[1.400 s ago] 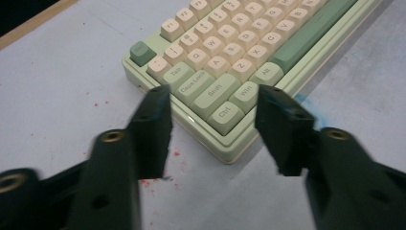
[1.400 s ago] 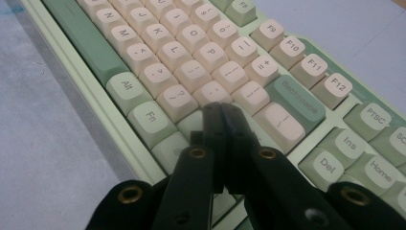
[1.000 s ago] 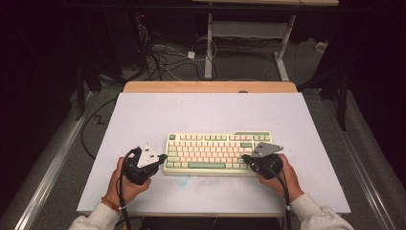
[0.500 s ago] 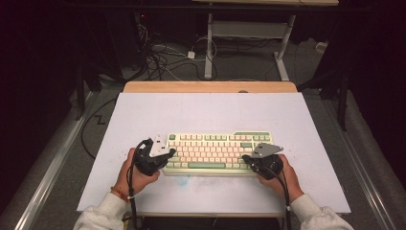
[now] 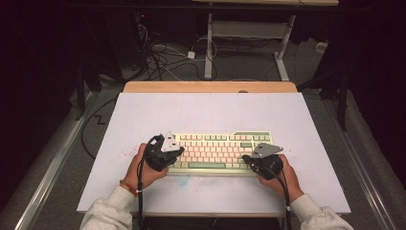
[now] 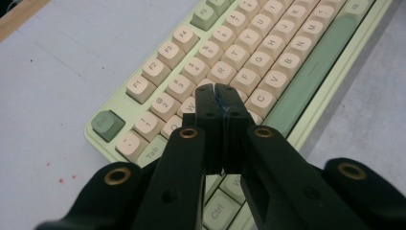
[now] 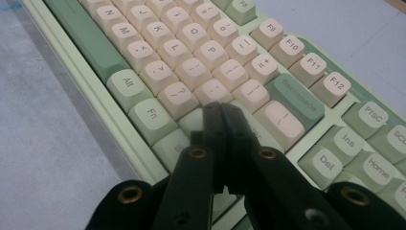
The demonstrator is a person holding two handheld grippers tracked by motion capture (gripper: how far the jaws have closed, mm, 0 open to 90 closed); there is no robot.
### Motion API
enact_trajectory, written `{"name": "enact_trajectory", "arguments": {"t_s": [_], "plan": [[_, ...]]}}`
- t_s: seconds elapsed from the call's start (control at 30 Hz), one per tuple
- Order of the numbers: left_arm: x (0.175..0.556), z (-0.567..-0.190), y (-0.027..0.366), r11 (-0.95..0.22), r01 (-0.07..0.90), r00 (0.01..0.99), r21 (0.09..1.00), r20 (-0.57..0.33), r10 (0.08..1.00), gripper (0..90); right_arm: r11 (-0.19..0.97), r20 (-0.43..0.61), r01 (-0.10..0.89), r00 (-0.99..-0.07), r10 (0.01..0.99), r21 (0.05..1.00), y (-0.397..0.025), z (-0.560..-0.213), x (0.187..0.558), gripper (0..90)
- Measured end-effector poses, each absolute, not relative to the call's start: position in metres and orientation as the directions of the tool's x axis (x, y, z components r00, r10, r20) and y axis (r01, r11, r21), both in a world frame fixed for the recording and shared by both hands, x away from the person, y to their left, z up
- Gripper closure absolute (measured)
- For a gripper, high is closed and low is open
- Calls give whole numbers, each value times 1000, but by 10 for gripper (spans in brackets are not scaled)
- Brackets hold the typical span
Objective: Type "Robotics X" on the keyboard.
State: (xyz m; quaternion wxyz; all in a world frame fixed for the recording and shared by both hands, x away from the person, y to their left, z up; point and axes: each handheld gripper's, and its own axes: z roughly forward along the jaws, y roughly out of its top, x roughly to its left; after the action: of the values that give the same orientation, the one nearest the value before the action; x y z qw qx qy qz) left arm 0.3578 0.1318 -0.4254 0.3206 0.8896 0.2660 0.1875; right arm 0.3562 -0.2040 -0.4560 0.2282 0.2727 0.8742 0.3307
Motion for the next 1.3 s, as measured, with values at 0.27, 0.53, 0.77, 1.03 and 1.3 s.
{"name": "enact_trajectory", "arguments": {"t_s": [0.27,0.53,0.77,1.03,1.3], "plan": [[365,-430,120,-669,348,804,657,158,574,862,632,-219,326,-746,629,703,-204,-456,356,899],[367,-437,113,-694,352,819,629,152,554,861,634,-223,324,-745,628,703,-204,-456,355,899],[367,-442,111,-702,354,824,618,149,546,861,635,-225,325,-744,629,701,-204,-456,355,899],[367,-444,110,-701,353,827,619,143,543,860,634,-224,325,-744,630,702,-204,-456,355,899],[366,-445,108,-711,344,835,613,147,531,858,634,-224,324,-744,629,702,-204,-456,355,899]]}}
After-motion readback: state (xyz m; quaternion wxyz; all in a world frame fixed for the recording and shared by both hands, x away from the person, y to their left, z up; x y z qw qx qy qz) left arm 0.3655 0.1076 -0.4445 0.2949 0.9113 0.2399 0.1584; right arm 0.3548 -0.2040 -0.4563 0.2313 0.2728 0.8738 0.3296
